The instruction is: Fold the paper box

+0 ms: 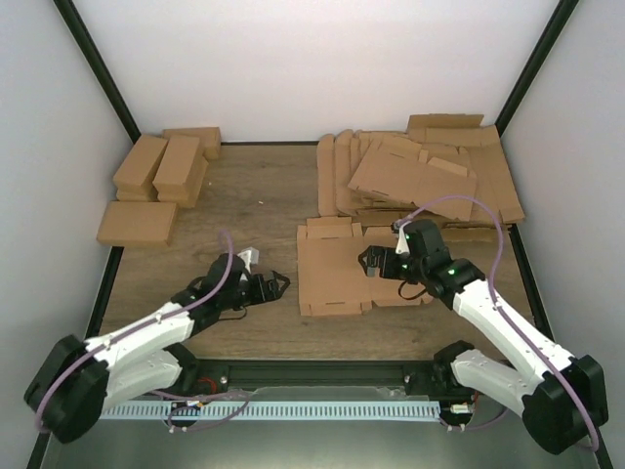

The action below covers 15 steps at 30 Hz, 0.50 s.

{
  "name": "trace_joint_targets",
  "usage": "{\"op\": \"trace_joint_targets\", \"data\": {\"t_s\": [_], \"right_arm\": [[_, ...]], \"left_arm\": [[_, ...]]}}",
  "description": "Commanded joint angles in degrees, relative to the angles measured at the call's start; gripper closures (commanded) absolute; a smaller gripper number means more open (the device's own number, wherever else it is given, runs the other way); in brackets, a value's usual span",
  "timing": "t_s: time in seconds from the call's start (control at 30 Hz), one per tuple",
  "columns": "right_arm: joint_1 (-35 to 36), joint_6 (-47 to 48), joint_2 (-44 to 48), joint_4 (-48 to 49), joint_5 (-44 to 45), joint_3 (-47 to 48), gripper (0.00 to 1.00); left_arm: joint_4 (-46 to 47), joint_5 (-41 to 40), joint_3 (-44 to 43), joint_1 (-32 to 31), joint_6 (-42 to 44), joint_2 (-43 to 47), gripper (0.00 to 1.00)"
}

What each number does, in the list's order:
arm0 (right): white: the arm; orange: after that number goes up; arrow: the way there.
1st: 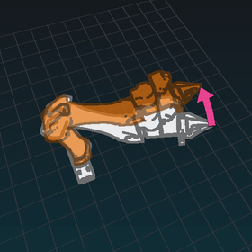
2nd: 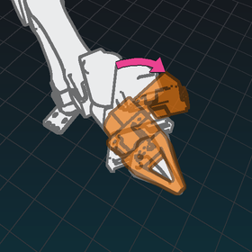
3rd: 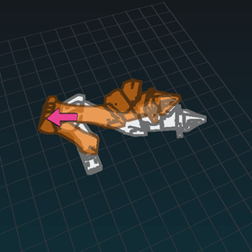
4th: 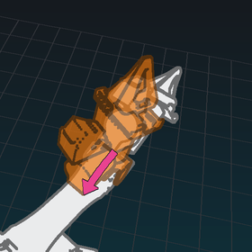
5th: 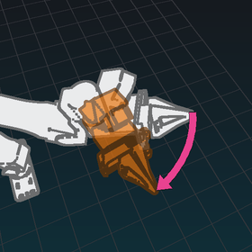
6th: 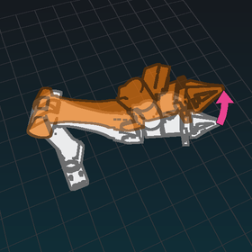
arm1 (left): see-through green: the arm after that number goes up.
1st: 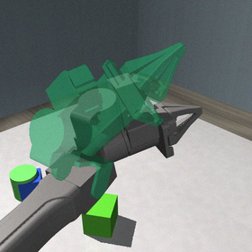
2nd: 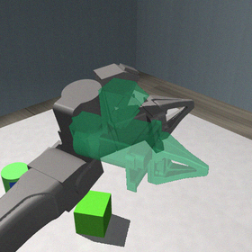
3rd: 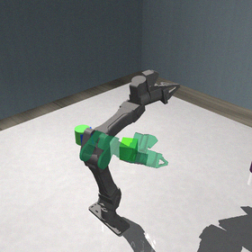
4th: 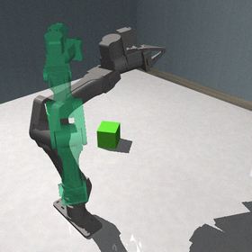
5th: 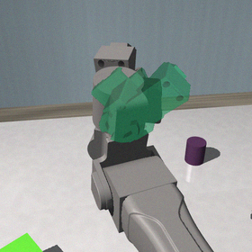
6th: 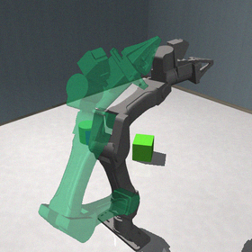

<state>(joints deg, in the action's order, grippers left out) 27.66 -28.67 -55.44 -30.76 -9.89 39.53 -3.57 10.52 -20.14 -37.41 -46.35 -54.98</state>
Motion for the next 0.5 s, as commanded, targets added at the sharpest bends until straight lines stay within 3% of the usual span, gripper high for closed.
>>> {"op": "trace_joint_targets", "data": {"t_s": [0.0,0.17,0.33,0.47], "right_arm": [[-1.47,-5.84,-1.31,6.05,-7.75,-3.07,0.0],[-1.45,-9.37,0.34,11.06,-9.12,-10.38,0.0],[-1.47,-10.01,3.57,11.25,-9.26,-13.62,0.0],[-1.49,-8.97,3.91,9.97,-8.72,-14.13,0.0]], "left_arm": [[9.41,6.29,-1.88,-0.77,0.31,-7.34,0.1],[14.56,10.09,-4.37,-1.19,-0.13,-18.21,0.15],[17.97,11.78,-7.59,-3.45,-0.6,-28.15,0.38],[19.04,11.02,-9.28,-4.71,-1.74,-33.48,0.44]]}}
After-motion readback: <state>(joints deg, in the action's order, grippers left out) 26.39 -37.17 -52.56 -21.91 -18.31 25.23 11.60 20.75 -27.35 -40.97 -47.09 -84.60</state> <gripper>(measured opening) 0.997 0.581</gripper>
